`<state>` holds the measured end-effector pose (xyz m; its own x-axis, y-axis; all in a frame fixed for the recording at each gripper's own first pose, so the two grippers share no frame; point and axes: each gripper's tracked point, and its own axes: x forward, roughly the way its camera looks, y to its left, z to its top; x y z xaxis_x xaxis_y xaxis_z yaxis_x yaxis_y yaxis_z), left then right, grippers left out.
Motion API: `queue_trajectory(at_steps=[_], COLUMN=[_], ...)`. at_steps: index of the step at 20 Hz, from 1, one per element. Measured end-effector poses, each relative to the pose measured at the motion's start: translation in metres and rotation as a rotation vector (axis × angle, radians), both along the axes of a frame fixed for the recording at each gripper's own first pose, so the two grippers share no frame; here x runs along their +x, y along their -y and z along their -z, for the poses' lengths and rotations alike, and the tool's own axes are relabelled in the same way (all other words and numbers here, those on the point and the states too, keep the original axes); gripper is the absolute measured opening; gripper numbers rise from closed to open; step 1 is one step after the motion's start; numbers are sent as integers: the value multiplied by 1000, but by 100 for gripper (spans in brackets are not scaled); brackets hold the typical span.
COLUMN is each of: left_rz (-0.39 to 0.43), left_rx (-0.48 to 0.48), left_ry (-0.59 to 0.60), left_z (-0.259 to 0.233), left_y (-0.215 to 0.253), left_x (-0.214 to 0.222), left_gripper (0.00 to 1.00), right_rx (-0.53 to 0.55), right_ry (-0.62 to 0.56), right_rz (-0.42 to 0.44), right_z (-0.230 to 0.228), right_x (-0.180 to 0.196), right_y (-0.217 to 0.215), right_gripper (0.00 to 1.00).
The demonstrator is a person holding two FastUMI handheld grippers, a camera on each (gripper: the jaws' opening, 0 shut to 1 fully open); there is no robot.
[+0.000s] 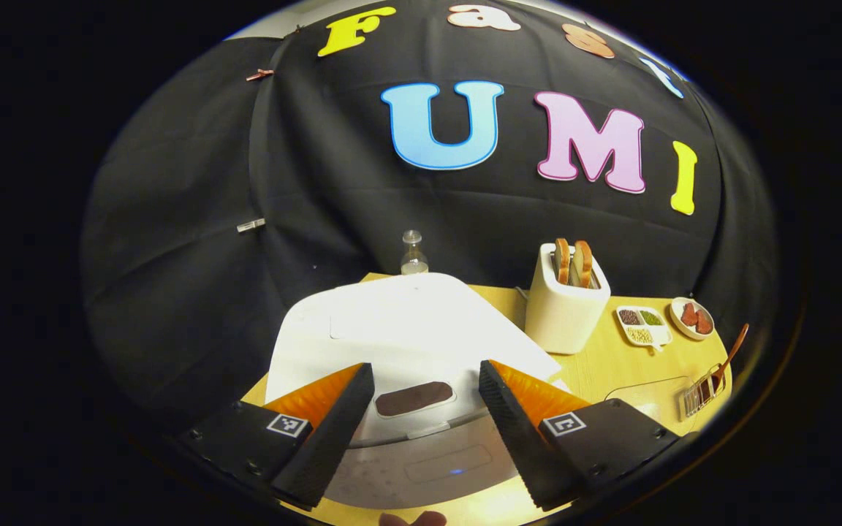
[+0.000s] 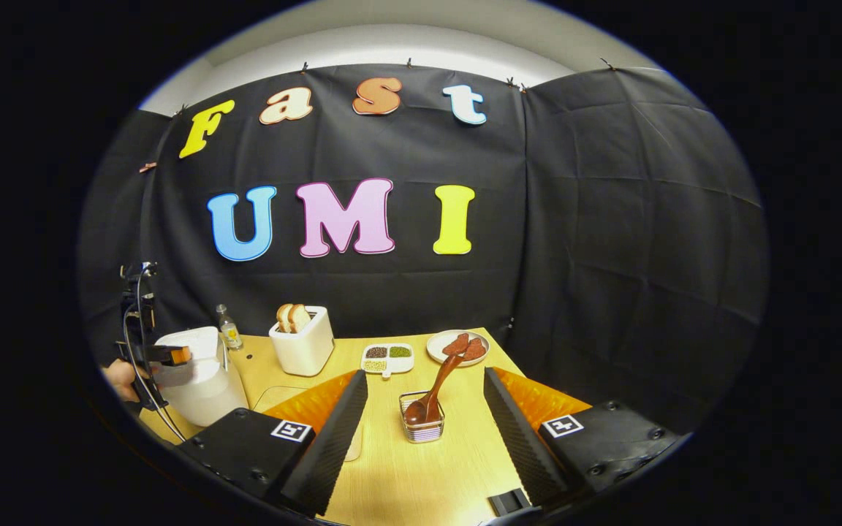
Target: Close the left gripper, press the button to open the rice cooker; take a wooden spoon from the chopstick holder with the right hand, scoop a spoonful of rice and pour it into the rice cooker, then put the wooden spoon back into the chopstick holder.
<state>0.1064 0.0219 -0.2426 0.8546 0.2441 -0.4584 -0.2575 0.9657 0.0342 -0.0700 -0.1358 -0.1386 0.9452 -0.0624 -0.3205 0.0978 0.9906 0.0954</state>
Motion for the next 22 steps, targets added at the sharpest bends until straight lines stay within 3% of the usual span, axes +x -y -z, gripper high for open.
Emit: queue_trajectory(at_steps=[16, 22], left_rz=[32, 93], left_rx=[18, 104], left_ry=[-25, 102], left_z=[5, -54], left_y=[-2, 5], left_x=[5, 4], left_gripper=[100, 97], right_rx=[-15, -5], right_ry=[19, 60], right_rz=[5, 4], right_z=[-9, -29], right_x=[7, 15], right_y=[-1, 1], right_gripper=[98, 98])
